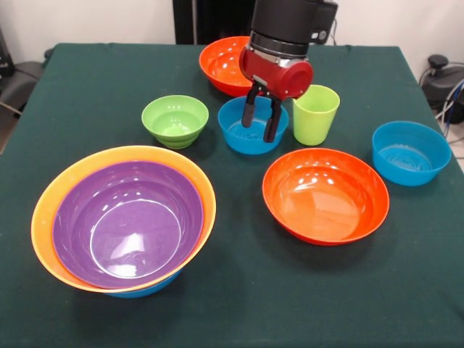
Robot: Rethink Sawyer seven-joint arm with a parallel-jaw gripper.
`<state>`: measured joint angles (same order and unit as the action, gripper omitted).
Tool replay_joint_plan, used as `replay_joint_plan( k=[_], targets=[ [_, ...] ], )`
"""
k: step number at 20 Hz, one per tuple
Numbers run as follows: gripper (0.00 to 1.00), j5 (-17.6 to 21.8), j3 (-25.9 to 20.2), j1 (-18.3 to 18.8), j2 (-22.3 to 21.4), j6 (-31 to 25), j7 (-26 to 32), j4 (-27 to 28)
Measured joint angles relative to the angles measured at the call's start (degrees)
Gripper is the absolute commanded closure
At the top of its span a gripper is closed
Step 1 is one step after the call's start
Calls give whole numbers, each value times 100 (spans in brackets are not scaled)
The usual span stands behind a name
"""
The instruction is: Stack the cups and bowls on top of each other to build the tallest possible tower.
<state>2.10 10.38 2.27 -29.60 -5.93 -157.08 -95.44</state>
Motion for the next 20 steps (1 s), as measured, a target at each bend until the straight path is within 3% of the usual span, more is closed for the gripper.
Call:
replay_joint_plan(
  k=[8, 20],
  targets=[
    [0, -72, 1, 2, 9, 1, 0, -69],
    [0, -479, -33, 2, 7, 1, 0, -381]
  ],
)
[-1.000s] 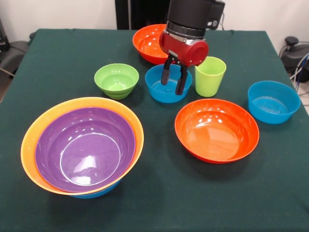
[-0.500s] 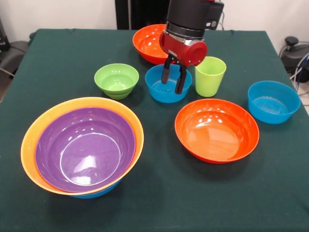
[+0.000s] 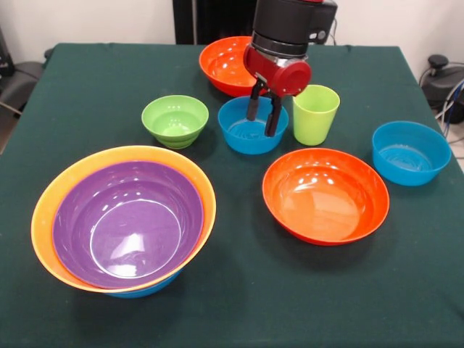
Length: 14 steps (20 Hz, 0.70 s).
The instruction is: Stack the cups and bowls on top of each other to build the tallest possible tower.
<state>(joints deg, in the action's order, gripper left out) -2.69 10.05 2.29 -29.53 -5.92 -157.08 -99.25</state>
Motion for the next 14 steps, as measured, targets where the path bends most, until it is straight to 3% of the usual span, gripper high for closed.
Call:
replay_joint_plan(
  k=[6, 14],
  targets=[
    [0, -178, 0, -111, -3, 0, 0, -62],
    [0, -597, 16, -527, -6, 1, 0, -114]
  ],
)
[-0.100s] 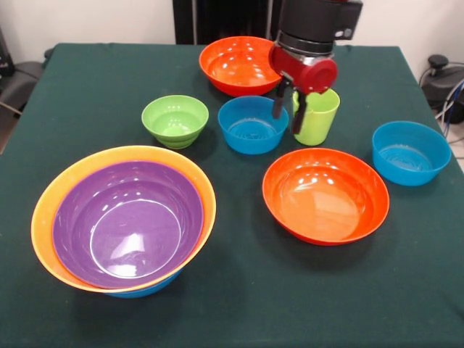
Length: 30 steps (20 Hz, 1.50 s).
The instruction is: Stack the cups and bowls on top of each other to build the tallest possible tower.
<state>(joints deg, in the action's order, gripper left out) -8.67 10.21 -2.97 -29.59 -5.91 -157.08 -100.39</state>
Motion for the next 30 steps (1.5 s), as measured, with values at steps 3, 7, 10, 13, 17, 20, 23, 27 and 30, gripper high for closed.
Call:
replay_joint_plan(
  k=[3, 7, 10, 13, 17, 20, 23, 27, 30],
  targets=[
    [0, -160, 9, -163, -1, -1, 0, -6],
    [0, -311, 10, -284, 0, -1, 0, -9],
    [0, -400, 14, -330, 1, -1, 0, -12],
    [0, -490, 45, -382, 1, -1, 0, -13],
    [0, -589, 107, -453, 8, -1, 0, -13],
    [0, -680, 163, -511, 8, -1, 0, -13],
    [0, -741, 200, -552, 8, -1, 0, -13],
    [0, -856, 256, -592, 51, 1, 0, -19],
    [0, -948, 301, -644, 101, -1, 0, -41]
  ],
)
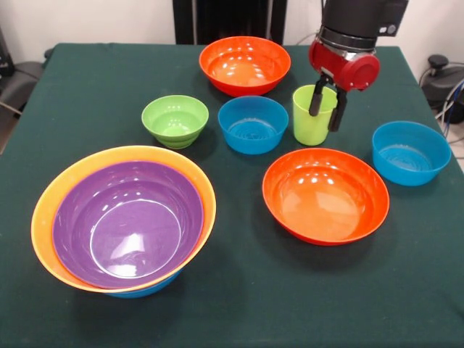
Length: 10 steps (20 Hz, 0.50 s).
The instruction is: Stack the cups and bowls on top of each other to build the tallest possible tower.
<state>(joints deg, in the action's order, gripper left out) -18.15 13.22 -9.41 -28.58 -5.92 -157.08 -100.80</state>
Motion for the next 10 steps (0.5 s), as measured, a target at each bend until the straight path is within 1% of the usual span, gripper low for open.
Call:
replay_joint_plan(
  k=[6, 10],
  targets=[
    [0, -226, 63, -262, 16, 7, 0, -141],
    [0, -288, 62, -315, 15, 111, 0, -205]
  ],
)
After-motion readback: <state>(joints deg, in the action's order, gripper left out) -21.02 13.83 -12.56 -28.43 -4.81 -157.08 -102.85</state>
